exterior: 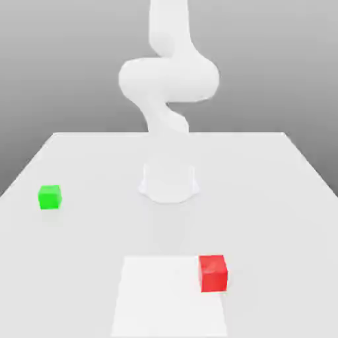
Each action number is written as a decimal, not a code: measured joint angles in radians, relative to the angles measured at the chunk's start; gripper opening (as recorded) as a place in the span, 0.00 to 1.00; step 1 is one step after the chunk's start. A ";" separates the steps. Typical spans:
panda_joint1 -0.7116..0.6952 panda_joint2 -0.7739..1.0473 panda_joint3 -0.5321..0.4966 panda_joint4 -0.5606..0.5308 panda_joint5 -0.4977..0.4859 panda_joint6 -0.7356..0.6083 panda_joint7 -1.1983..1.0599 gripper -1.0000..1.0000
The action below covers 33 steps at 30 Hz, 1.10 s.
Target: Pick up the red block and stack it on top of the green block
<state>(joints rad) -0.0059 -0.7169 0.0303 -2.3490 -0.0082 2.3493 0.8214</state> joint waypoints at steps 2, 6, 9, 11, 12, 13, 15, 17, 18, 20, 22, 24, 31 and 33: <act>-0.003 0.080 0.026 -0.045 -0.010 0.047 0.022 0.50; -0.005 0.234 0.069 -0.131 -0.027 0.136 0.062 0.50; -0.004 0.344 0.095 -0.193 -0.037 0.201 0.090 0.50; -0.001 0.417 0.109 -0.235 -0.042 0.243 0.106 0.50; 0.002 0.454 0.115 -0.255 -0.044 0.265 0.114 0.50; 0.005 0.490 0.121 -0.276 -0.044 0.286 0.121 0.50; 0.014 0.562 0.131 -0.317 -0.042 0.329 0.133 0.50; 0.025 0.633 0.141 -0.359 -0.031 0.372 0.139 0.50; 0.038 0.669 0.145 -0.380 -0.022 0.394 0.139 0.50; 0.053 0.739 0.149 -0.405 -0.015 0.442 0.144 0.50; 0.054 0.810 0.136 -0.403 -0.041 0.499 0.166 0.50; 0.069 0.882 0.111 -0.394 -0.083 0.558 0.197 0.50; 0.103 0.953 0.068 -0.384 -0.121 0.620 0.225 0.00; 0.108 0.961 0.062 -0.383 -0.126 0.627 0.229 0.00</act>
<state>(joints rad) 0.1018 0.2445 0.0925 -2.7322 -0.1346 2.9763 1.0506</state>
